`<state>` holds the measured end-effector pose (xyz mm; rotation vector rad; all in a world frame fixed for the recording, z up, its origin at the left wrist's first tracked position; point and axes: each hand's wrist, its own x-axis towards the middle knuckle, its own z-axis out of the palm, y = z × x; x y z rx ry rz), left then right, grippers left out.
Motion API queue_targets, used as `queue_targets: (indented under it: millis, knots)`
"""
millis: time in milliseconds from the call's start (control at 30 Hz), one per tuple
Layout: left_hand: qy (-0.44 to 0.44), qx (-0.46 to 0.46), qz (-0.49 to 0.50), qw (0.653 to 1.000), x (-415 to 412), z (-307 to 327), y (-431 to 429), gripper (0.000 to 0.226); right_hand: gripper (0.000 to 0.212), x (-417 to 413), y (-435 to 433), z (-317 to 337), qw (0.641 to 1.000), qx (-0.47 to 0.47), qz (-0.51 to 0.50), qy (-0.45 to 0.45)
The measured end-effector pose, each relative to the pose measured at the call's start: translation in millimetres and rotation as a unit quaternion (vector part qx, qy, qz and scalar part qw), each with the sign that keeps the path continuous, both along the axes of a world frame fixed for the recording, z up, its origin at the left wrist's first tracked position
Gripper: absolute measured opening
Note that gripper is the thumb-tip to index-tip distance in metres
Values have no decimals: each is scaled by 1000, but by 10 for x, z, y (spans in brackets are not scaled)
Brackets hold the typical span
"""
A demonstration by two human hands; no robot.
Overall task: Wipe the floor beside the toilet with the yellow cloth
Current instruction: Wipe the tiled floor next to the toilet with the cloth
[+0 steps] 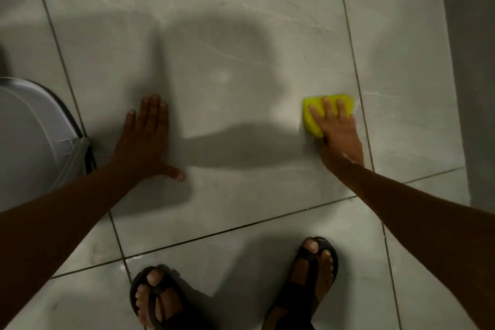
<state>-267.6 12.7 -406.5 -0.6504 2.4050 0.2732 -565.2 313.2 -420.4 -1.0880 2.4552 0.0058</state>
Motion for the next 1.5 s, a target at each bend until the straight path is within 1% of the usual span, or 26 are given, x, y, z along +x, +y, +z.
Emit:
queue_targets:
  millis: [67,100,133,200,233,300,367,433,500,533,600,667,733,767,833,900,933,967,1033,1100,1167,1233,1300,1400,1433,1500]
  knots:
    - [5,3,0,1000,7,-16,-1,168,83,57,-537,-42,969,-6,-246,22]
    - [8,4,1,1000,8,-23,1,168,80,175,-817,-24,955,-12,-295,29]
    - [9,6,2,1000,9,-22,-2,168,75,323,-1005,-13,965,-23,-257,38]
    - [8,6,0,1000,4,-18,-5,168,69,657,-984,-66,998,-37,15,44]
    - [6,4,2,1000,3,-4,-11,168,73,740,-839,-53,987,-46,150,40]
    - [2,9,6,1000,-10,28,0,168,80,602,-502,11,964,-39,264,18]
    - [-1,7,11,1000,-15,45,9,169,81,385,-427,6,982,-15,187,24]
    - [-2,2,10,1000,-9,41,24,169,79,306,-776,-22,999,-10,-32,35]
    - [5,2,11,1000,-10,27,37,170,79,368,-1334,-1,975,-26,-220,31]
    - [4,4,12,1000,-11,32,34,170,78,447,-1535,22,974,-26,-223,29]
    - [-2,5,14,1000,-17,34,28,171,68,635,-1568,-32,999,-28,-9,26]
    - [-8,7,18,1000,-20,51,22,171,60,728,-1212,-12,965,-58,254,0]
    - [-9,9,19,1000,-23,52,39,171,59,550,-878,49,942,-71,327,-21]
    - [-6,8,18,1000,-24,56,36,171,59,439,-888,40,954,-75,289,-9]
    - [-10,11,17,1000,-21,85,38,170,67,372,-1214,15,994,-55,92,23]
    - [-9,7,17,1000,-34,70,38,170,74,417,-1740,7,992,-49,-111,38]
    - [-9,6,16,1000,-38,75,43,169,74,499,-1948,19,989,-49,-135,34]
    - [-8,7,15,1000,-38,83,42,169,72,605,-2063,1,993,-58,-97,29]
    - [-5,4,12,1000,-33,97,41,168,64,899,-1950,-60,992,-76,102,21]
    - [-4,1,13,1000,-32,117,60,168,59,1217,-1440,-22,948,-88,305,14]
    - [-4,6,17,1000,-52,128,68,168,67,1255,-866,49,921,-93,380,0]
    - [-4,9,24,1000,-47,138,65,168,74,1005,-583,60,945,-76,319,6]
    - [-3,11,17,1000,-45,127,54,168,78,788,-723,72,988,-31,148,17]
    - [-2,5,10,1000,-26,97,51,169,71,790,-1378,61,998,-40,-47,26]
    - [-5,4,8,1000,-30,91,49,169,70,876,-1545,58,998,-44,-35,17]
    - [-7,2,6,1000,-38,102,47,169,62,1116,-1554,28,993,-70,98,-2]
